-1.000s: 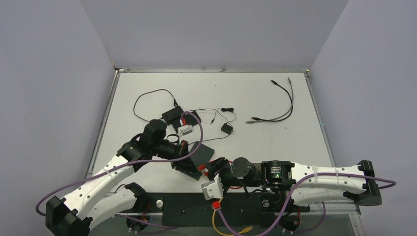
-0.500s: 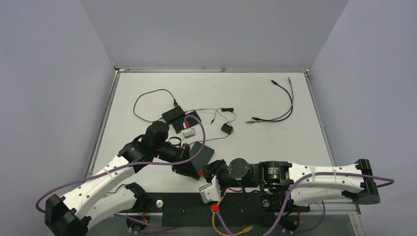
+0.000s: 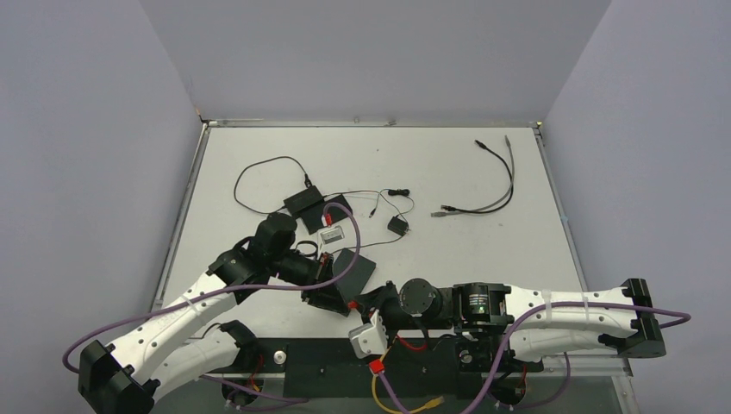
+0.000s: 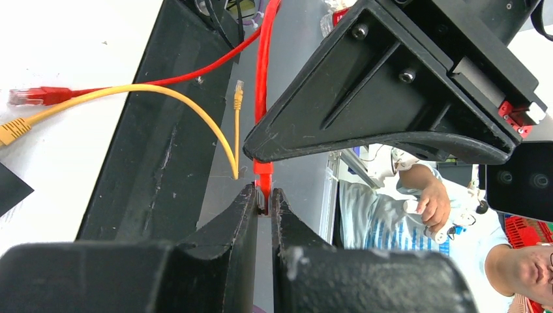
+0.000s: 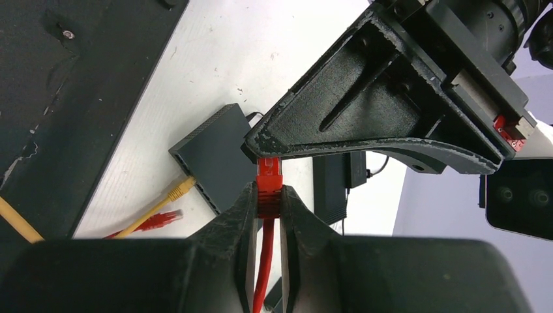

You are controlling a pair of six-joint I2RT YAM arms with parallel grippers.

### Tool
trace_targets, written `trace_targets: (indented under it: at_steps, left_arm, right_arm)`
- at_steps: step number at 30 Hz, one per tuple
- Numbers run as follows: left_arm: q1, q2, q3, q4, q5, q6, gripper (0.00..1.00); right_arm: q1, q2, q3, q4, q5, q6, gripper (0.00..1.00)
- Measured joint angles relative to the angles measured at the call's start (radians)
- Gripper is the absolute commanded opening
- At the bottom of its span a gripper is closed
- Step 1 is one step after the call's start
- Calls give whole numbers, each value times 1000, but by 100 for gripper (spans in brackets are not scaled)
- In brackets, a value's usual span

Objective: Insert the plug into the switch port
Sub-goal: Pick up the connector from the center of the board.

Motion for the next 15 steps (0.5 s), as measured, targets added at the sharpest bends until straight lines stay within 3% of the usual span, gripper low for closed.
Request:
trace_targets:
  at_steps: [6, 15]
  left_arm:
    - [21, -18, 0, -3, -20, 4, 34]
    - [119, -118, 64, -50, -236, 20, 45]
  right_arm:
    - [0, 0, 0, 8, 33, 11, 0]
    - [0, -37, 22, -14, 204, 14, 0]
